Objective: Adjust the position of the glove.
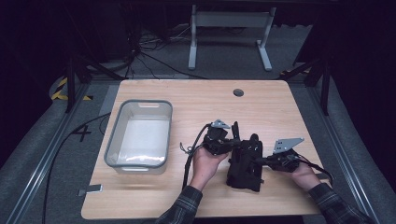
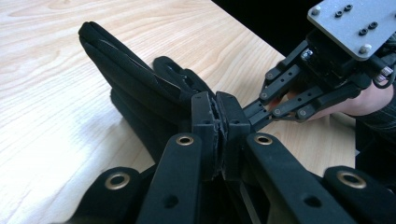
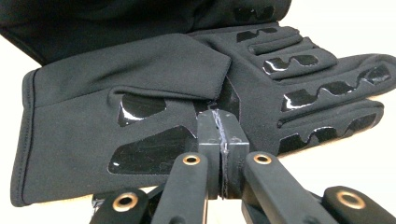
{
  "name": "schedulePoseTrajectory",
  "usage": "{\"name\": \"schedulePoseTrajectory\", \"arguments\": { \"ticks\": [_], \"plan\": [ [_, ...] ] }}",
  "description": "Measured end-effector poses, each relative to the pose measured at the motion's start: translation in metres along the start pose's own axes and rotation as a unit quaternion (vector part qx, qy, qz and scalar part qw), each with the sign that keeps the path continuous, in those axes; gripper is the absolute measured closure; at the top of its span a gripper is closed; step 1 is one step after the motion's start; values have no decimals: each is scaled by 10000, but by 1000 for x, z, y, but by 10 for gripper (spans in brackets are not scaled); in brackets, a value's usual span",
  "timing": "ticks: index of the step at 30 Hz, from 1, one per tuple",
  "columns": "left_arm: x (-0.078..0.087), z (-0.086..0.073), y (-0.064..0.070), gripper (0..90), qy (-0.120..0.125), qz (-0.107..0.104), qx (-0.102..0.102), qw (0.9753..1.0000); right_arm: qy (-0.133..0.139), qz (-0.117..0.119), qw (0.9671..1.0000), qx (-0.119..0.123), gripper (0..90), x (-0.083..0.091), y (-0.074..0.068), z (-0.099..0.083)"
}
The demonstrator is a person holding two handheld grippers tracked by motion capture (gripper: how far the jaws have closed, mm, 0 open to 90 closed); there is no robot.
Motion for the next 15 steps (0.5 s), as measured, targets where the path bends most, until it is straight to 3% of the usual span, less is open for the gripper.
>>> {"name": "schedulePoseTrajectory", "arguments": {
  "ticks": [15],
  "plan": [
    [-26,-3,5,874,-245,-161,-42,9996,38,67,9999,107,900,-9,-7,9]
  ]
}}
Point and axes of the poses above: each handheld gripper's, and its own axes: x roughly backward along the jaws, z roughly out of its top, y roughly to its right, the point moved 3 cm from there along -x, roughly forward along the jaws, and after that the axes turned 14 degrees about -z, right-handed, at the moved point
